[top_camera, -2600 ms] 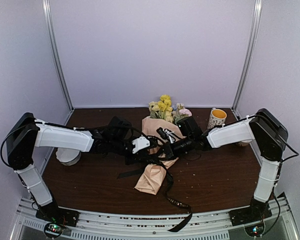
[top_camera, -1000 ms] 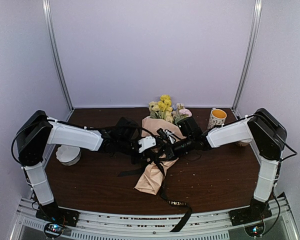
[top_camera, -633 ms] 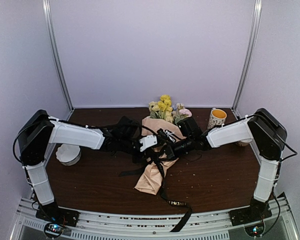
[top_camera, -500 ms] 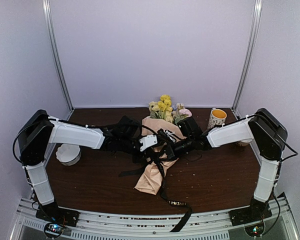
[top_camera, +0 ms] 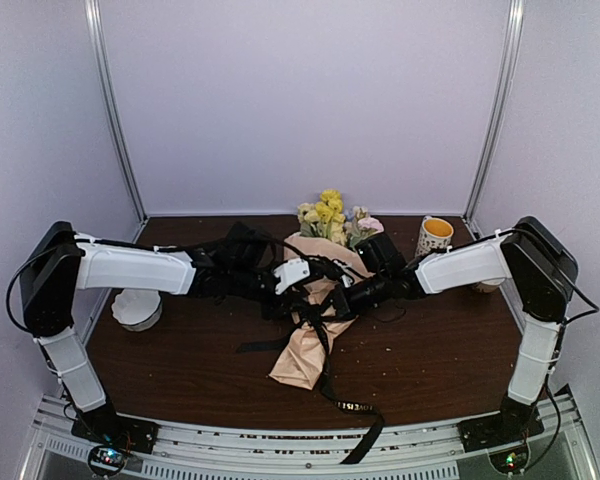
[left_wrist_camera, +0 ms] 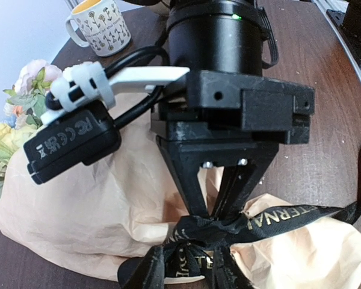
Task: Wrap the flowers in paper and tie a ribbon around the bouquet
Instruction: Cross the half-tied ribbon over the folded bouquet.
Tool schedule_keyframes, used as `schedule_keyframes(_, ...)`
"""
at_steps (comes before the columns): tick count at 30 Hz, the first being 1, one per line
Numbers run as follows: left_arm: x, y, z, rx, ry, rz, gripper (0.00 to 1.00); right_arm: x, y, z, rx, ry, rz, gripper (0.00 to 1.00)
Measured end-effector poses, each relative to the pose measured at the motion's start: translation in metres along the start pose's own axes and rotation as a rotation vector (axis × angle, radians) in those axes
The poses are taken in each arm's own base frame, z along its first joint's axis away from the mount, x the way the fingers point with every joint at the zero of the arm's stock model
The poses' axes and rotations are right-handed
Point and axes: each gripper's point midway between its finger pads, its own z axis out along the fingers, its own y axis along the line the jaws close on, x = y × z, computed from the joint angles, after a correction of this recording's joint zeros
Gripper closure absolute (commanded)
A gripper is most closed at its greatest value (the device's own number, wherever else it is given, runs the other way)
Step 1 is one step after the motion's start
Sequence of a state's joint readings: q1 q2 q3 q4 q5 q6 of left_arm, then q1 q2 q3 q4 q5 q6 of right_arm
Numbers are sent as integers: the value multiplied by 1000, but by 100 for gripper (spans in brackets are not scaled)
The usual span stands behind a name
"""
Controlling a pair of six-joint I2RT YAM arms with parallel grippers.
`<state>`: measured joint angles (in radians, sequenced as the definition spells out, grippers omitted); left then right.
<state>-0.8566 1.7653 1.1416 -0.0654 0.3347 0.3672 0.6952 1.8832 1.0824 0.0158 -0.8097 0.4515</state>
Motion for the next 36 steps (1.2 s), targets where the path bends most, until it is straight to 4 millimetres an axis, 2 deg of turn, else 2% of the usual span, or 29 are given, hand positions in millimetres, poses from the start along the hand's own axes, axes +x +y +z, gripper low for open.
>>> schedule_keyframes(5, 2, -3, 6, 26, -1, -6, 67, 0, 0, 0, 1, -1, 0, 100)
schedule_keyframes(10, 3, -1, 24, 57, 21, -16, 65, 0, 0, 0, 3, 0, 1, 100)
schedule_keyframes(14, 5, -2, 29, 73, 24, -20, 66, 1, 0, 1, 5, 1, 1, 100)
schedule_keyframes(16, 5, -3, 29, 78, 22, -20, 70, 1, 1, 1, 4, 2, 2, 100)
schedule_keyframes(22, 4, -6, 30, 97, 17, -25, 100, 2, -1, 1, 12, 4, 6, 100)
schedule_keyframes(28, 6, -6, 30, 93, 22, -31, 100, -3, -2, -6, 55, -17, 6, 100)
schedule_keyframes(36, 32, -11, 29, 68, 85, -60, 100, -9, -4, -16, 119, -51, 5, 100)
